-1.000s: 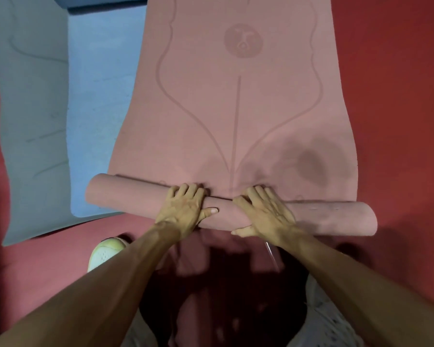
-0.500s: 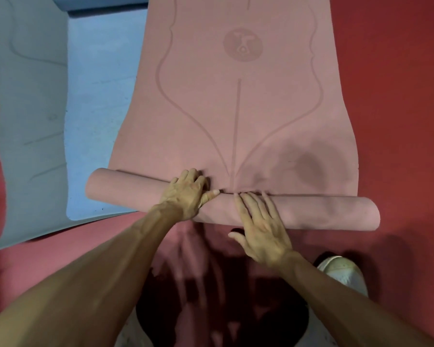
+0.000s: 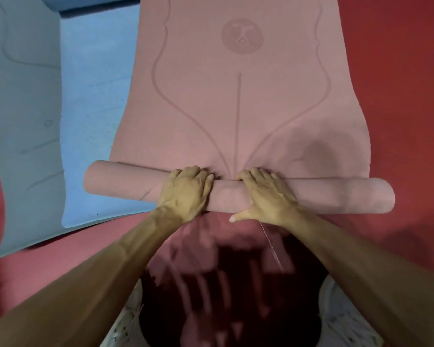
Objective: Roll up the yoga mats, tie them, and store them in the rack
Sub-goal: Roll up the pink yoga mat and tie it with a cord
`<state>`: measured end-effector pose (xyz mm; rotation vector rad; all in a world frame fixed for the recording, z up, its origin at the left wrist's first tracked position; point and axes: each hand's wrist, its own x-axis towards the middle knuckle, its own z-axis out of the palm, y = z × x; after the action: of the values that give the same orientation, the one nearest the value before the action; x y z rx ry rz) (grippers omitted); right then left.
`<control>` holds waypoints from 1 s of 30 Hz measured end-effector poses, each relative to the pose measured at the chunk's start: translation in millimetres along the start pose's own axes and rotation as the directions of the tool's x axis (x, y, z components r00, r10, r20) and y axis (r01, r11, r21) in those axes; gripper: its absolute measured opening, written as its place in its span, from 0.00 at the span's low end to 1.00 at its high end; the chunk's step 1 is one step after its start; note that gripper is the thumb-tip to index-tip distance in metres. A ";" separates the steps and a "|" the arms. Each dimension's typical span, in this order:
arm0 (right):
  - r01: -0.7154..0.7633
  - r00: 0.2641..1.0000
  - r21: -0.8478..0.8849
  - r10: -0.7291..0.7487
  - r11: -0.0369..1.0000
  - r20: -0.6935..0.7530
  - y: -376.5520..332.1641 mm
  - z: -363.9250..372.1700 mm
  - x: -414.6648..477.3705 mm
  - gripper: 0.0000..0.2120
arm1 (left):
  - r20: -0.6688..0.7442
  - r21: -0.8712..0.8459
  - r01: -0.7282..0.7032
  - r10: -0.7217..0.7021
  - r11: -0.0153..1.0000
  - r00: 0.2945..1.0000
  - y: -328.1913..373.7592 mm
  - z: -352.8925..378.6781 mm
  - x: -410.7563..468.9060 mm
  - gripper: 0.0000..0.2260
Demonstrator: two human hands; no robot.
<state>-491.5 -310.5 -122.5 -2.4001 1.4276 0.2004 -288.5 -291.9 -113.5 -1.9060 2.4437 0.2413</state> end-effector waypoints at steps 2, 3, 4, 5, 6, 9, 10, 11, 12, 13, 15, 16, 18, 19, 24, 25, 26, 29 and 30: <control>0.003 1.000 0.041 -0.003 0.999 0.003 2.3 -5.3 2.8 0.43 | -0.069 -0.037 -0.046 0.044 0.998 0.997 0.8 2.4 -5.4 0.22; 0.000 1.000 0.074 0.001 0.997 -0.003 3.4 -6.9 3.6 0.41 | -0.090 -0.034 -0.079 0.075 0.996 0.993 1.8 3.1 -8.5 0.21; -0.002 1.000 0.109 0.003 0.994 -0.014 4.8 -8.4 4.3 0.40 | -0.101 -0.005 -0.117 0.116 0.993 0.988 1.7 4.9 -12.3 0.21; 0.004 1.000 0.139 0.000 0.990 -0.029 6.5 -10.5 5.9 0.39 | -0.097 0.036 -0.150 0.153 0.988 0.983 0.8 6.0 -16.4 0.22; 0.011 0.999 0.161 -0.005 0.987 -0.034 8.4 -13.3 8.5 0.38 | -0.085 0.068 -0.172 0.177 0.983 0.981 -1.1 6.8 -20.3 0.23; 0.014 1.000 0.206 -0.019 0.979 0.022 14.5 -21.9 17.2 0.38 | -0.041 0.077 -0.149 0.153 0.986 0.987 -5.4 11.1 -24.6 0.25; 0.012 0.999 0.217 -0.022 0.976 0.043 16.0 -24.0 19.9 0.38 | -0.024 0.068 -0.129 0.131 0.989 0.991 -5.2 12.5 -22.8 0.26; 0.007 0.998 0.232 -0.022 0.973 0.062 17.5 -25.2 22.4 0.37 | -0.012 0.057 -0.114 0.115 0.992 0.993 -4.3 13.8 -19.5 0.26; -0.001 0.997 0.252 -0.019 0.968 0.078 18.5 -26.8 24.8 0.37 | -0.008 0.049 -0.104 0.105 0.993 0.994 -3.1 14.9 -15.4 0.26; -0.015 0.995 0.280 -0.012 0.960 0.096 19.5 -28.6 27.5 0.37 | -0.006 0.044 -0.097 0.098 0.994 0.995 -2.3 14.9 -11.0 0.26; -0.055 0.989 0.342 0.005 0.938 0.145 21.1 -33.4 32.7 0.36 | -0.003 0.039 -0.097 0.097 0.995 0.995 -3.9 13.0 -2.7 0.26; -0.070 0.986 0.358 0.011 0.931 0.165 22.3 -35.3 34.9 0.35 | -0.009 0.038 -0.105 0.106 0.994 0.994 -5.6 11.4 1.6 0.26; -0.065 0.990 0.354 0.016 0.933 0.141 24.9 -35.3 37.3 0.34 | -0.028 0.038 -0.132 0.133 0.991 0.991 -8.9 7.5 9.8 0.25; -0.040 0.996 0.341 0.012 0.939 0.085 26.0 -33.6 37.6 0.35 | -0.026 0.027 -0.140 0.141 0.990 0.990 -10.6 5.5 13.4 0.26; 0.084 0.959 0.222 -0.019 0.971 -0.281 28.7 -17.6 29.8 0.33 | 0.148 -0.062 -0.118 0.126 0.991 0.981 -17.9 -3.3 33.7 0.35; 0.083 0.933 0.180 -0.014 0.980 -0.359 28.3 -13.1 27.3 0.31 | 0.177 -0.081 -0.111 0.124 0.990 0.976 -18.6 -5.2 39.2 0.35; 0.069 0.904 0.137 -0.004 0.988 -0.427 26.5 -9.3 24.3 0.30 | 0.215 -0.101 -0.100 0.119 0.990 0.969 -20.0 -7.2 45.0 0.32; -0.039 0.870 0.059 0.063 0.998 -0.489 15.4 -3.9 12.8 0.32 | 0.290 -0.128 -0.082 0.116 0.988 0.950 -24.2 -12.8 60.4 0.20; -0.072 0.874 0.027 0.076 0.997 -0.480 12.4 -2.0 10.4 0.32 | 0.297 -0.129 -0.084 0.120 0.988 0.947 -24.8 -13.7 63.7 0.19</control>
<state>-497.4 -325.2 -126.4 -2.4964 1.7190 -0.4193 -279.4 -360.9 -110.2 -1.6346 2.3644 0.6422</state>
